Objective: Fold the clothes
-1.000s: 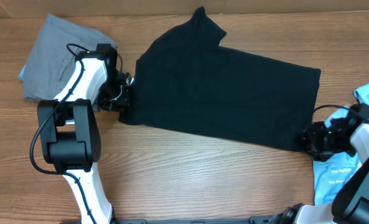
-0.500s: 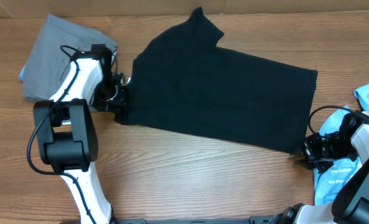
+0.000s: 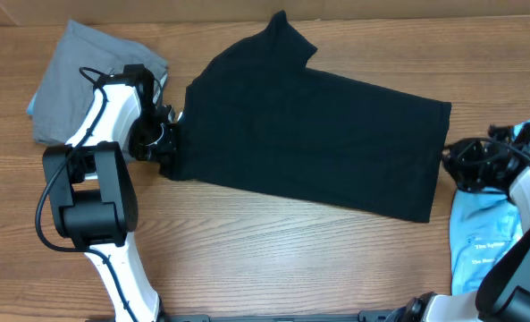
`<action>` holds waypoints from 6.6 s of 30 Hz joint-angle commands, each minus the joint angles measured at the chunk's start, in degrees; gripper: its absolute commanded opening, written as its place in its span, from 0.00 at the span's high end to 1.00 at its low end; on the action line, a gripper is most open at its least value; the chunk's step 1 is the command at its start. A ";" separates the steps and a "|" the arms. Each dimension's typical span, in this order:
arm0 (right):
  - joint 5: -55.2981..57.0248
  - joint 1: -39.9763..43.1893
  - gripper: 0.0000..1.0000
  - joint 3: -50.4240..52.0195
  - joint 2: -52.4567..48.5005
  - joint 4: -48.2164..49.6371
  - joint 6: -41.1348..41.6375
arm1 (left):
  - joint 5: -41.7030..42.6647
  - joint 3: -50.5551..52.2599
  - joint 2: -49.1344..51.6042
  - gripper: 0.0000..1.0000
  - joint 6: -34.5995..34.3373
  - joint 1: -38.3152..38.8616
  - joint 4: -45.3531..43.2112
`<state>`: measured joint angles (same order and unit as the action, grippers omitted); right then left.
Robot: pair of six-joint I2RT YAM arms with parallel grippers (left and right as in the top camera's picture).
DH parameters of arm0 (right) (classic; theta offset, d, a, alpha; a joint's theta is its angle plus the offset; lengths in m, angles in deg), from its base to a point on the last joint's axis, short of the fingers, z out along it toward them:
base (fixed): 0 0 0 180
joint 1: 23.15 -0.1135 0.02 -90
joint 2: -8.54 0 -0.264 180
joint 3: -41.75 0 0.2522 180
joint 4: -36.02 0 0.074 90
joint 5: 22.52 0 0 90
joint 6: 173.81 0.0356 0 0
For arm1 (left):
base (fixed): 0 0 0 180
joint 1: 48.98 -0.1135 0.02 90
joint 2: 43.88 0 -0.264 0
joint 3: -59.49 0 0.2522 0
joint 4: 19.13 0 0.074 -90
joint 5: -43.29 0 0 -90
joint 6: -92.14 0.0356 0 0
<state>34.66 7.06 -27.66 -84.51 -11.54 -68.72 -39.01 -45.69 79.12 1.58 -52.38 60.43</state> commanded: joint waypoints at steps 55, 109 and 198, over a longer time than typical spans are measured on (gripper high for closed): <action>13.25 2.64 0.96 -3.13 20.04 -29.79 11.43 | 2.40 -0.37 -1.64 0.82 -0.72 0.42 -0.55; 13.07 -9.31 0.53 8.39 7.34 -14.29 5.90 | 9.90 8.20 -8.90 0.44 3.85 5.20 -11.76; 24.11 -8.13 0.96 15.76 8.79 -21.57 17.99 | -0.17 22.34 -26.88 0.65 -9.62 -6.69 1.66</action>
<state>53.43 -2.03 -11.03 -77.30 -30.27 -55.12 -40.65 -21.58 54.38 -8.62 -59.20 61.06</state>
